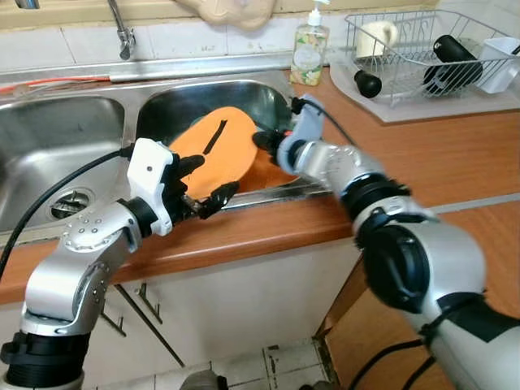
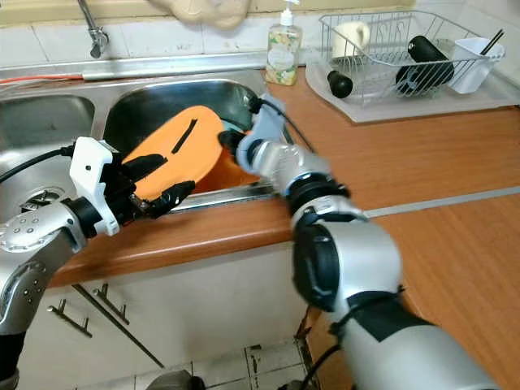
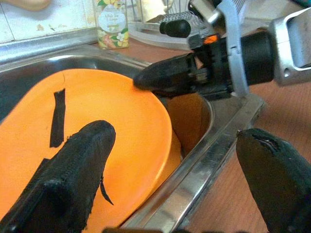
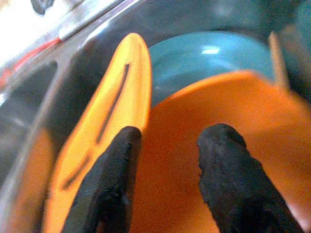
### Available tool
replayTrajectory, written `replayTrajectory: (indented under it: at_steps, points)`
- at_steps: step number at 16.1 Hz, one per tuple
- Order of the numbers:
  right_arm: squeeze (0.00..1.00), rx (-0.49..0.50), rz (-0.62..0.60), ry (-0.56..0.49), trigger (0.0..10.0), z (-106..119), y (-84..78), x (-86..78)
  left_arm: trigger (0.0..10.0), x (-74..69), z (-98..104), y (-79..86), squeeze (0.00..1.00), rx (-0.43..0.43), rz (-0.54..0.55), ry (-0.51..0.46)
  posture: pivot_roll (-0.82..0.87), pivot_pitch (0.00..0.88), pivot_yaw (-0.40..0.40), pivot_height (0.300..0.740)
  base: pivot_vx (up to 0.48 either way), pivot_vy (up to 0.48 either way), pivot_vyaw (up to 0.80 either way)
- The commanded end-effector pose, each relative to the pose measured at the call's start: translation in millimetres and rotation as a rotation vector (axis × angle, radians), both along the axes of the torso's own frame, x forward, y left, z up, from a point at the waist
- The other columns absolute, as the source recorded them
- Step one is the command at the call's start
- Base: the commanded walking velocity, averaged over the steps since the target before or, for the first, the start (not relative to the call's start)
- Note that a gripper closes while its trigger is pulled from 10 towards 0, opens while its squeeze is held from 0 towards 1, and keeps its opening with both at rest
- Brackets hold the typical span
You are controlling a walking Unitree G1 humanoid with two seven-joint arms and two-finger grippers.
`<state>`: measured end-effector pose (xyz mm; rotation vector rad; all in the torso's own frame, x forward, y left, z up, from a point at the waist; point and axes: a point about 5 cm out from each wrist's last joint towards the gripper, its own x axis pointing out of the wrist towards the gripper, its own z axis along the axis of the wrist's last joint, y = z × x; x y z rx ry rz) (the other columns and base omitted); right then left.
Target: Kitchen organization
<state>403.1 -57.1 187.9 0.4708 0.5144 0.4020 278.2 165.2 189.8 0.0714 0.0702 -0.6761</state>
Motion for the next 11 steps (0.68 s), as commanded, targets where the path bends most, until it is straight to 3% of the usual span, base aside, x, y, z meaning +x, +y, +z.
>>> replayTrajectory:
  at_steps: [1, 5, 6, 8, 11]
  points:
    - [1.0, -0.062, 0.01, -0.028, 10.0, 3, -13.5, 2.4, 10.0, 2.2, 0, -0.2, 0.09, 0.007, 0.014, -0.003, -0.02, 0.0, 0.042, 0.74, 0.0, 0.0, 0.0]
    - [1.0, -0.296, 0.094, -0.193, 10.0, 16, -50.6, 1.9, 10.0, 1.1, -4, -6.4, 0.09, -0.01, 0.028, 0.001, -0.04, 0.0, 0.057, 0.74, 0.0, 0.0, 0.0]
    - [1.0, -0.29, 0.08, -0.371, 10.0, 39, -64.6, -8.5, 10.0, 0.8, -6, -9.0, 0.09, -0.021, 0.052, 0.002, -0.05, 0.0, 0.065, 0.74, 0.0, 0.0, 0.0]
    - [1.0, -0.283, 0.076, -0.518, 10.0, 56, -70.9, -28.6, 10.0, 1.0, -5, -10.3, 0.09, -0.05, 0.1, -0.012, -0.06, 0.0, 0.075, 0.74, 0.0, 0.0, 0.0]
    - [1.0, -0.323, 0.008, -0.611, 10.0, 53, -71.1, -65.6, 10.0, 1.0, -4, -14.9, 0.09, -0.079, 0.203, -0.05, -0.07, 0.0, 0.076, 0.74, 0.0, 0.0, 0.14]
